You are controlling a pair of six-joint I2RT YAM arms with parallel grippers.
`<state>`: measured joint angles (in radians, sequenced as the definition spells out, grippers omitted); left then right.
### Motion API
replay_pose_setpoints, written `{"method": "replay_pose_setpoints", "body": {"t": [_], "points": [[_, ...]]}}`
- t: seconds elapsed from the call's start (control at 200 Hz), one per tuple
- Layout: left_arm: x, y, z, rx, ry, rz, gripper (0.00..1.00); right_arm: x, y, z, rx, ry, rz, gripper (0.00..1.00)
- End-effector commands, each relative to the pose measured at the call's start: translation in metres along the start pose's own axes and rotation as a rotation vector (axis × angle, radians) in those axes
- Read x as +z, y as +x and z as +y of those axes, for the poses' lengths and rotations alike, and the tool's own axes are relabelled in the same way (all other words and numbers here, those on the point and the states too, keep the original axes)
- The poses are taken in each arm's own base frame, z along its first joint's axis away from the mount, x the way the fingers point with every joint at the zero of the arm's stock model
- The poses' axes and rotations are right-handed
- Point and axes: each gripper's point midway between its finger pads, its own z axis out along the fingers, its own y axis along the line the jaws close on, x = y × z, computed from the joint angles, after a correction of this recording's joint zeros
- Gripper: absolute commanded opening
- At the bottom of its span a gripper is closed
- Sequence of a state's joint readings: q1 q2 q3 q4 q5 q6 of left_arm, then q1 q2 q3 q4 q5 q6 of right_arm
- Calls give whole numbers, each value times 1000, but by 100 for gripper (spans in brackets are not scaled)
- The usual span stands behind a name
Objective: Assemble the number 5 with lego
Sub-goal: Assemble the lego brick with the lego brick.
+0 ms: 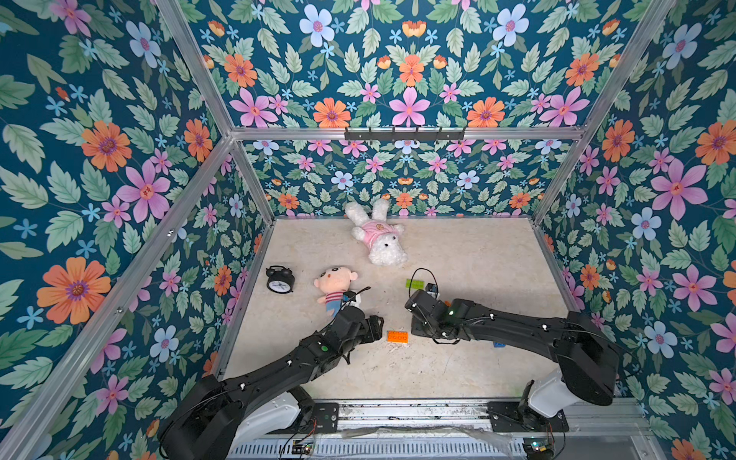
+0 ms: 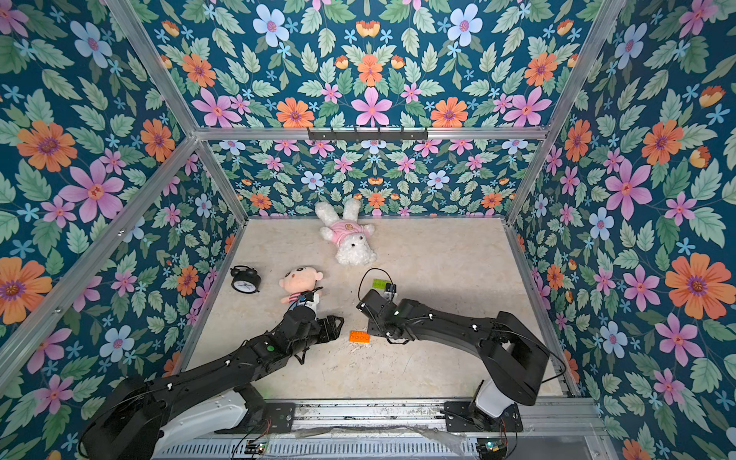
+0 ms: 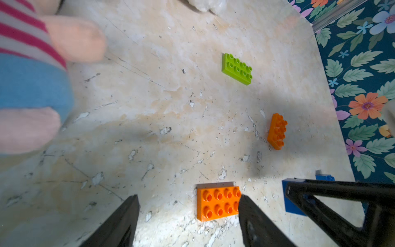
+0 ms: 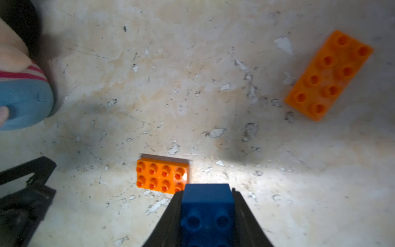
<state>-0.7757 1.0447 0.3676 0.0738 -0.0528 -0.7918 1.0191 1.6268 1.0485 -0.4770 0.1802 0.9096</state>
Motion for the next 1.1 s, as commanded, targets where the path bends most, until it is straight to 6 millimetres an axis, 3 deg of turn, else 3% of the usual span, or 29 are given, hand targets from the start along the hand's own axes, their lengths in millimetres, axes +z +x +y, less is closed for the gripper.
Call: {"method": "replay_pose_setpoints", "body": {"t": [0.0, 0.175, 0.415, 0.785, 1.095], "points": [[-3, -1, 13, -2, -55, -22, 79, 10, 5, 7, 41, 34, 23, 26], [-6, -1, 18, 6, -67, -36, 83, 13, 12, 16, 67, 48, 47, 26], [-13, -4, 23, -4, -61, -77, 99, 20, 19, 14, 81, 83, 69, 24], [-19, -6, 28, -15, -70, -106, 99, 28, 19, 28, 27, 115, 68, 23], [-22, -4, 34, -23, -88, -112, 99, 35, 24, 18, 0, 204, 67, 22]]}}
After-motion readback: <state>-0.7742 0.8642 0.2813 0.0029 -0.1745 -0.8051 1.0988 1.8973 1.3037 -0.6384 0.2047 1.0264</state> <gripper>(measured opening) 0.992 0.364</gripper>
